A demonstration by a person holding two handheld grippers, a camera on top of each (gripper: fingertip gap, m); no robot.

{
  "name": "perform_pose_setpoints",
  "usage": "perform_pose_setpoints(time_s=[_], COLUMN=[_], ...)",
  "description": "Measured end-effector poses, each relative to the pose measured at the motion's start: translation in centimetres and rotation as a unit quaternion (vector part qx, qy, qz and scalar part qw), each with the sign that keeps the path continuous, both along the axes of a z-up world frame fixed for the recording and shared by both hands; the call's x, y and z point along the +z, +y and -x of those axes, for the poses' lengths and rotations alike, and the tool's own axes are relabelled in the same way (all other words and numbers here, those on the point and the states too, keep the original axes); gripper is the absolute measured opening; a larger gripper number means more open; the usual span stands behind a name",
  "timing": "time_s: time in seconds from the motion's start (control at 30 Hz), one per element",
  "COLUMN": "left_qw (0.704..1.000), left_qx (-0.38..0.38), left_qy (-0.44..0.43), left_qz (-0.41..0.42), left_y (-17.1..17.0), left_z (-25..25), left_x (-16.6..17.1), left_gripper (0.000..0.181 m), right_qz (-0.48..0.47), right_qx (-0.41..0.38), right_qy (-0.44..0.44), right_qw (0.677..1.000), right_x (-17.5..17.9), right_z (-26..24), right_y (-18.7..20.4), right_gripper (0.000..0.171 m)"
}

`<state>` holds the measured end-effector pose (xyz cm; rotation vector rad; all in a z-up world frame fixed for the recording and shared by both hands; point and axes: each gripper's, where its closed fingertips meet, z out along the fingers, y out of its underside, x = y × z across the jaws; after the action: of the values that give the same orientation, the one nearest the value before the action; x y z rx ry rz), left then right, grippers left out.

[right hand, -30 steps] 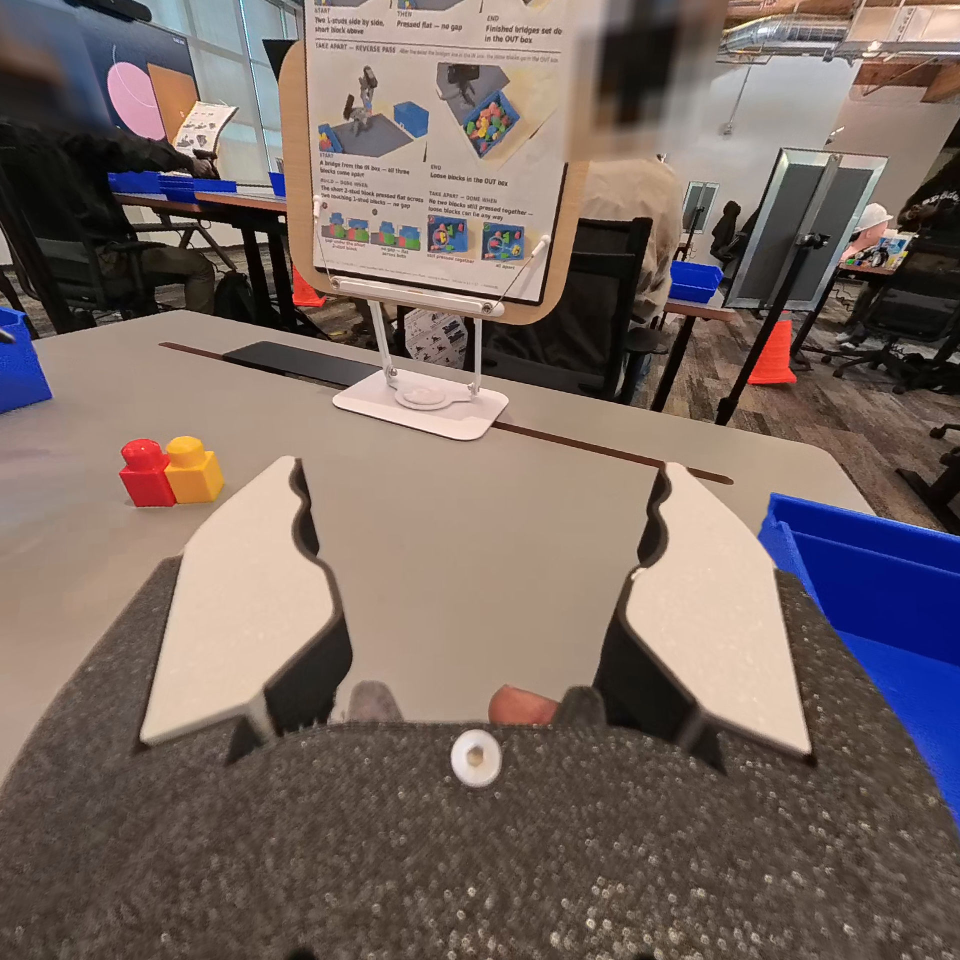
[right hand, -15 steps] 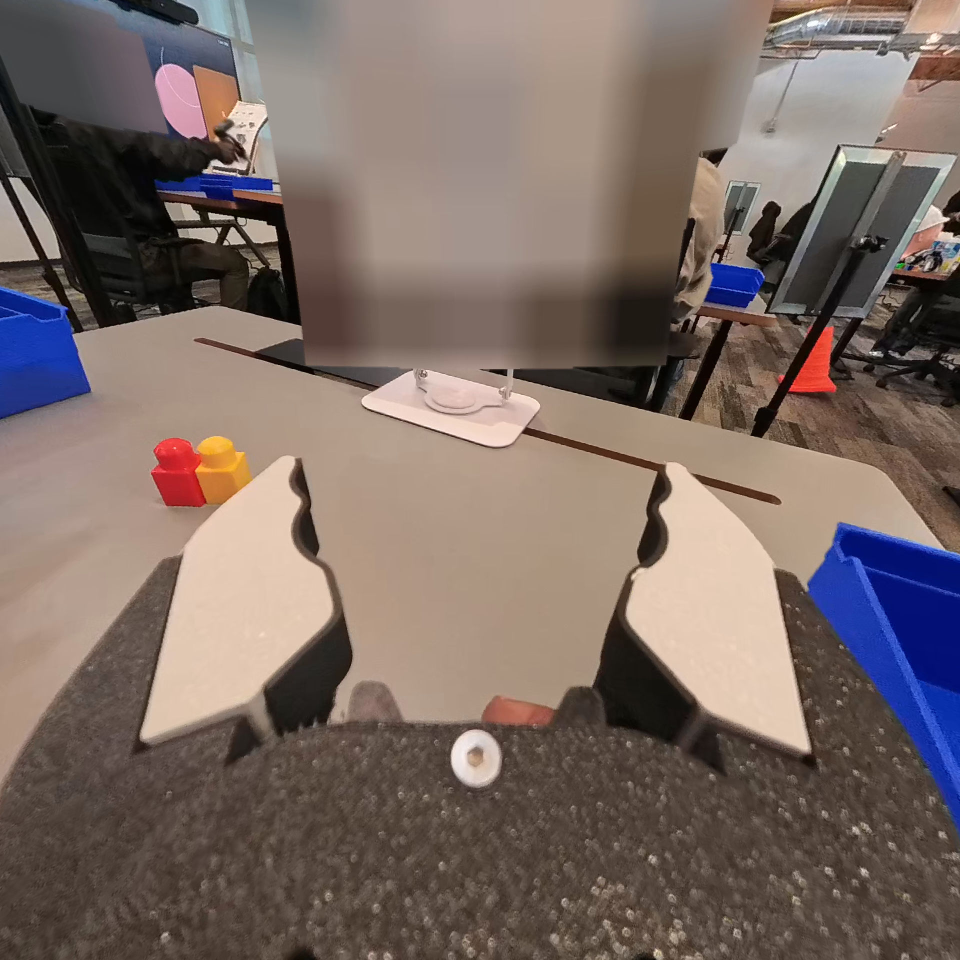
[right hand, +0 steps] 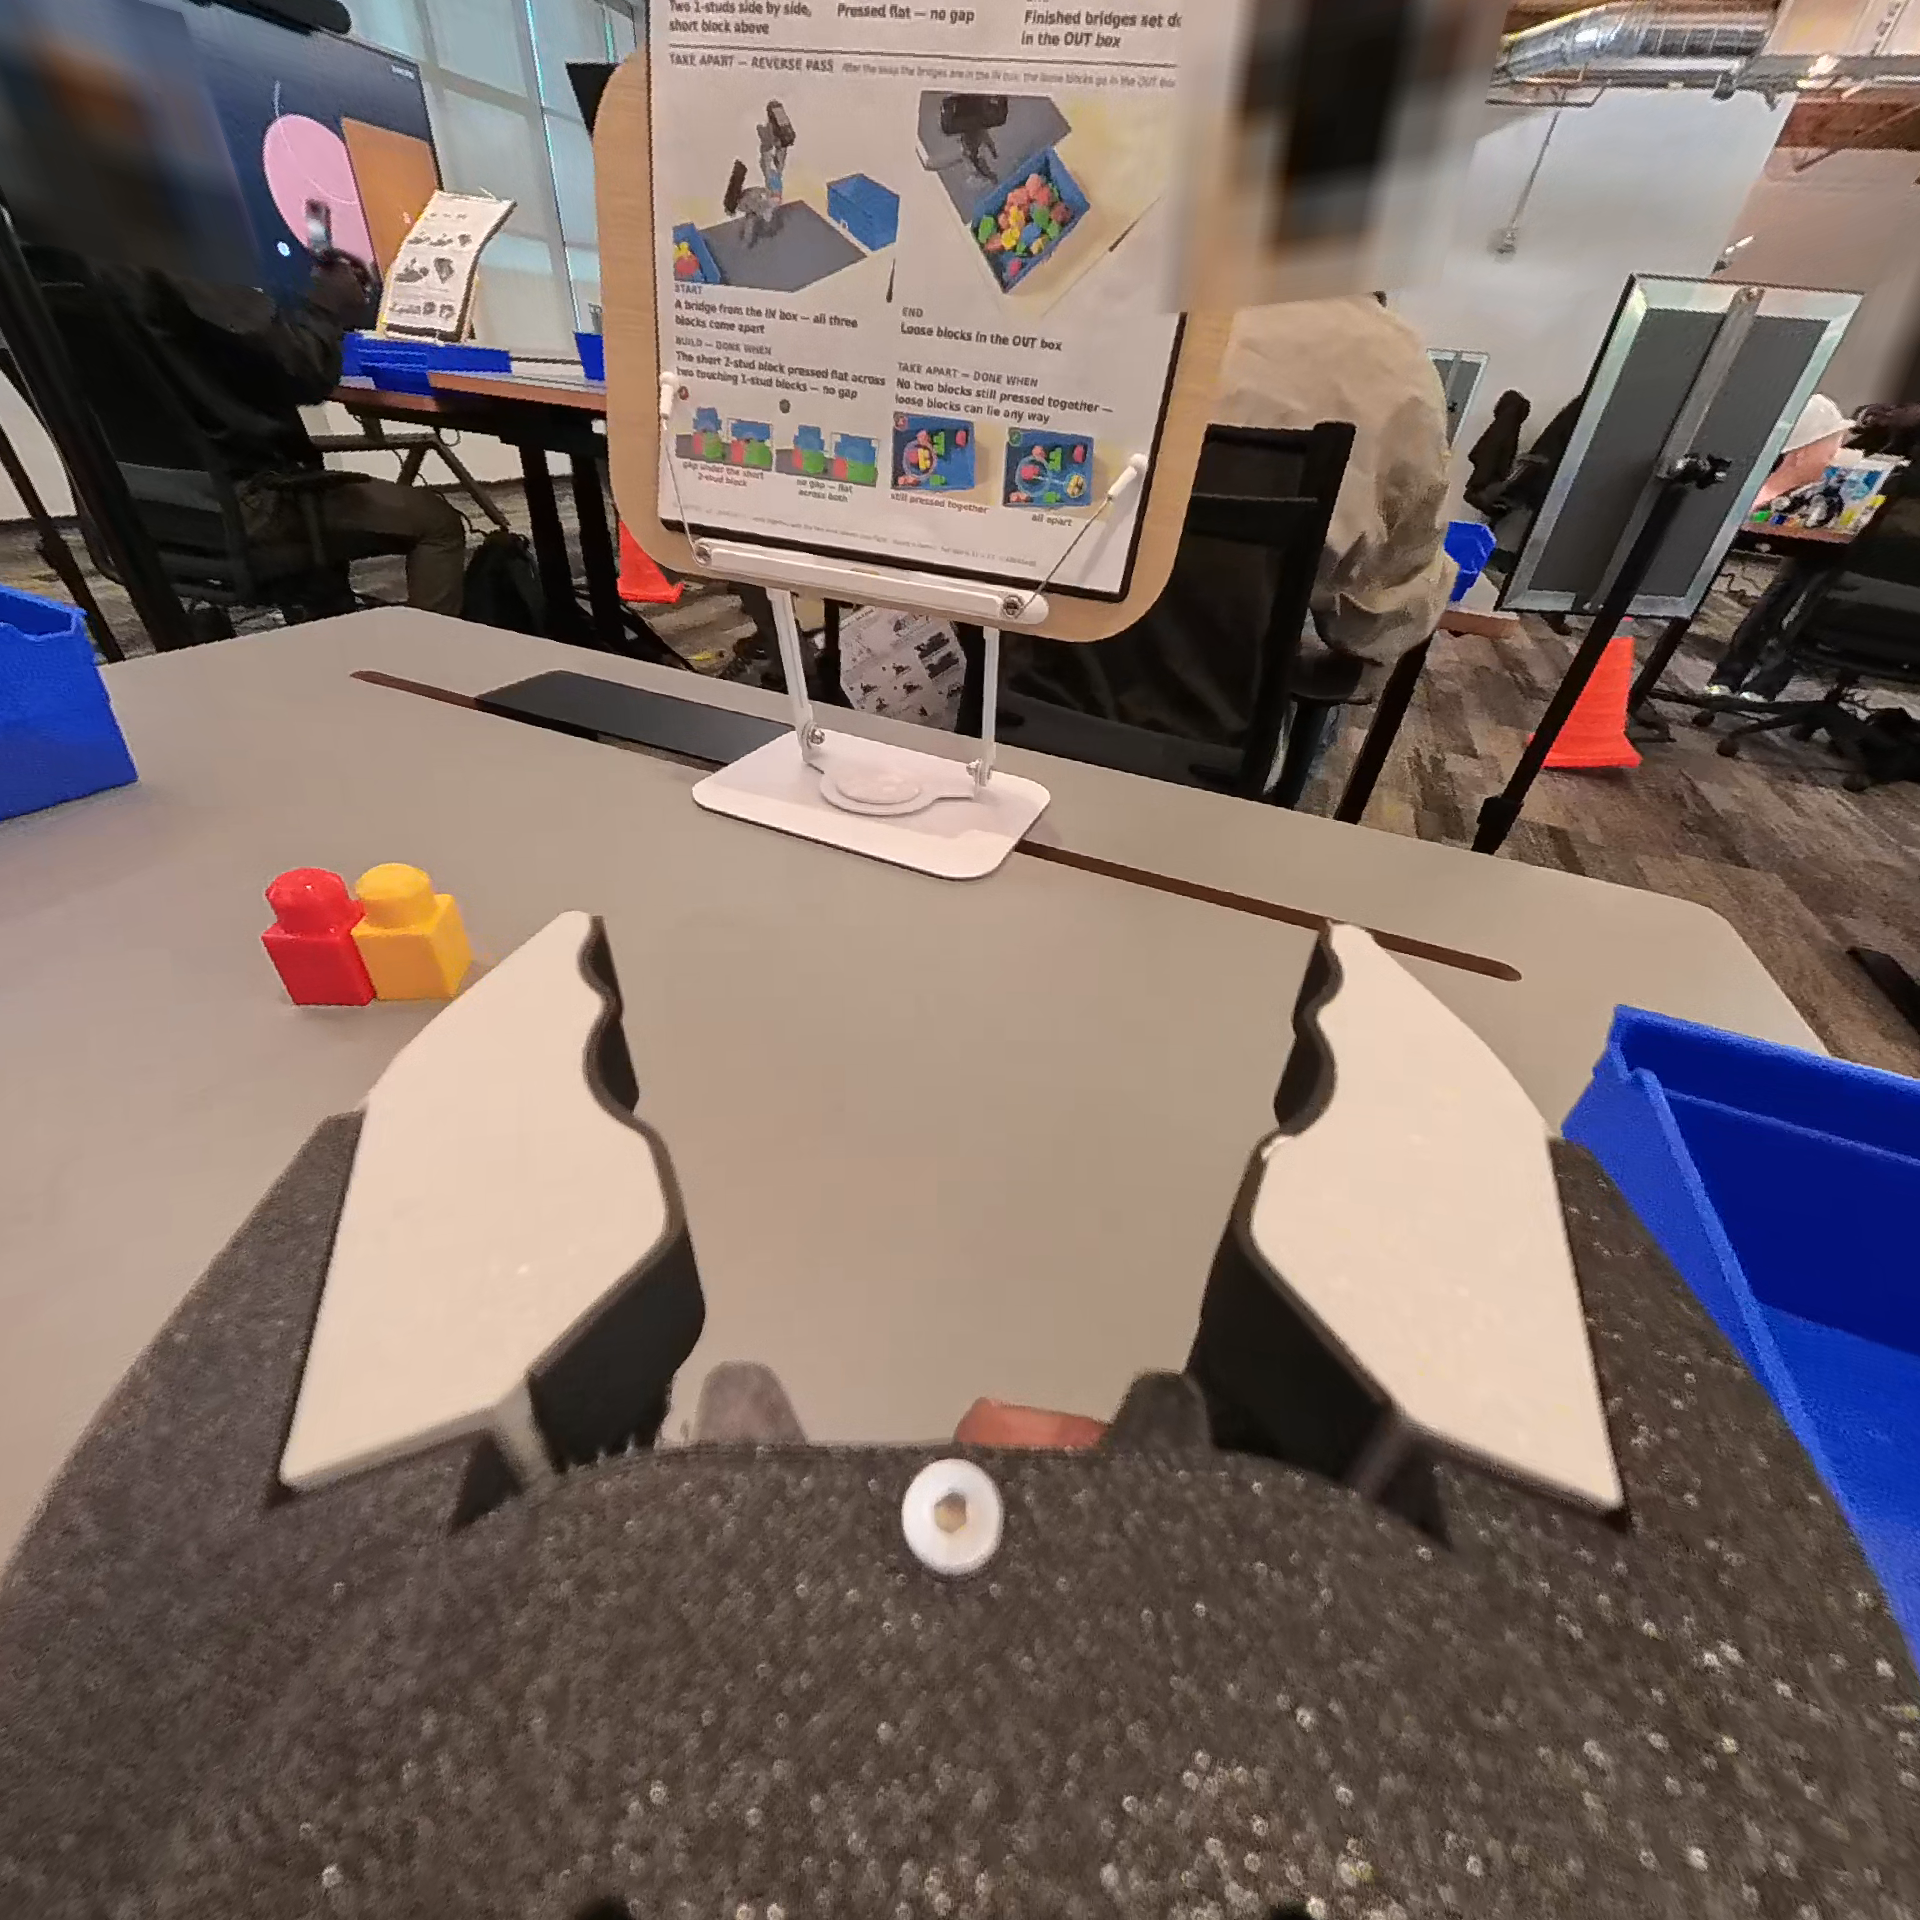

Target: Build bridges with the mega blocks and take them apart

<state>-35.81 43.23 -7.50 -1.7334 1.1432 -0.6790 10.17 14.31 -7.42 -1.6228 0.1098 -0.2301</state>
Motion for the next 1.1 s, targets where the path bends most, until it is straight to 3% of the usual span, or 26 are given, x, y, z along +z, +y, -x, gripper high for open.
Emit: perform_pose_setpoints(time_s=[0.23, 0.43, 0.67, 1.1], left_qw=[0.996, 0.992, 0.979, 0.956], left_qx=[0.080, 0.081, 0.028, -0.023], left_qy=[0.039, 0.094, 0.192, 0.292], left_qz=[0.008, 0.037, 0.062, 0.024], left_y=[4.3, 5.5, 6.2, 8.8], left_z=[7.7, 11.1, 12.6, 11.0], left_x=[1.2, -0.4, -3.8, -8.0], left_gripper=[0.091, 0.080, 0.062, 0.058], right_qz=[0.004, 0.007, 0.009, 0.018], right_qx=[-0.001, 0.002, 0.005, -0.007], right_qy=[0.007, 0.008, 0.006, 0.002], right_qw=[1.000, 1.000, 1.000, 1.000], right_x=[-0.9, -1.0, -0.9, -1.0], right_z=[-0.2, -0.2, 0.0, -0.2], right_y=[-0.1, 0.1, 0.4, -0.1], right_gripper=[0.121, 0.121, 0.121, 0.121])
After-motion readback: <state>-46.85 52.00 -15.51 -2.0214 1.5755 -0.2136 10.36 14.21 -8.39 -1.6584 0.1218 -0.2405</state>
